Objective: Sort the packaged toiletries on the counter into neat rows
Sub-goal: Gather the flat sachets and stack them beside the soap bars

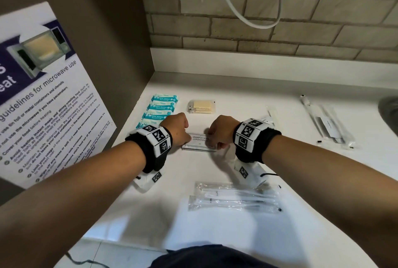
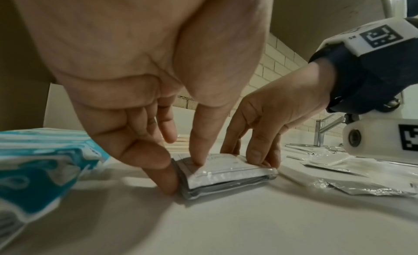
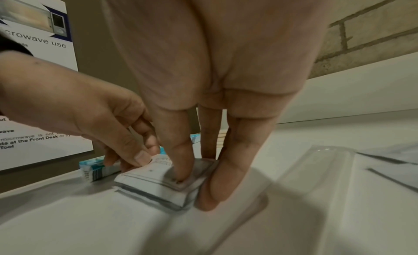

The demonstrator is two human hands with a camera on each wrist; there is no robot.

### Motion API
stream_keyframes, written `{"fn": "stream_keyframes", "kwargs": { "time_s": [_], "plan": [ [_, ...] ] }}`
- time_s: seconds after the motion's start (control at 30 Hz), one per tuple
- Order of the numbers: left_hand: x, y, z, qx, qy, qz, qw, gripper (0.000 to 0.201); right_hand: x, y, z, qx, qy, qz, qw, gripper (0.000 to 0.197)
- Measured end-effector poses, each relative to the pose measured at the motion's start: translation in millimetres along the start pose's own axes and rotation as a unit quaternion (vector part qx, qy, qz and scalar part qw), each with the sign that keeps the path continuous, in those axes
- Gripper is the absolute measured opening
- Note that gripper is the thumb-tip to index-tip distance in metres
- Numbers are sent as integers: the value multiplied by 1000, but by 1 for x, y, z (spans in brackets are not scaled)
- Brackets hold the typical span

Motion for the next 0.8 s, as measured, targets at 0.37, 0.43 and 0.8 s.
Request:
{"fn": "stream_keyframes", "kwargs": {
  "time_s": [0.37,0.43,0.8],
  "plan": [
    [-2,-2,2,14,5,0,1000,25,-5,-7,-2,-61,-77,21,995,38],
    [-7,-2,3,13,-13,10,1000,25,-15,-9,3,-65,-56,42,995,42],
    [-2,36,130,161,-24,2,987,23,-87,-41,115,-6,-103,70,992,30]
  ]
}}
Point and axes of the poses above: each hand's wrist, its own y-axis towards the middle knuckle, its own x-axis out of the palm, z = x × y, the point moved 7 cm from there along y, towards the middle knuckle, and after that the axes turned 2 degrees about y, right-handed, at the moved point
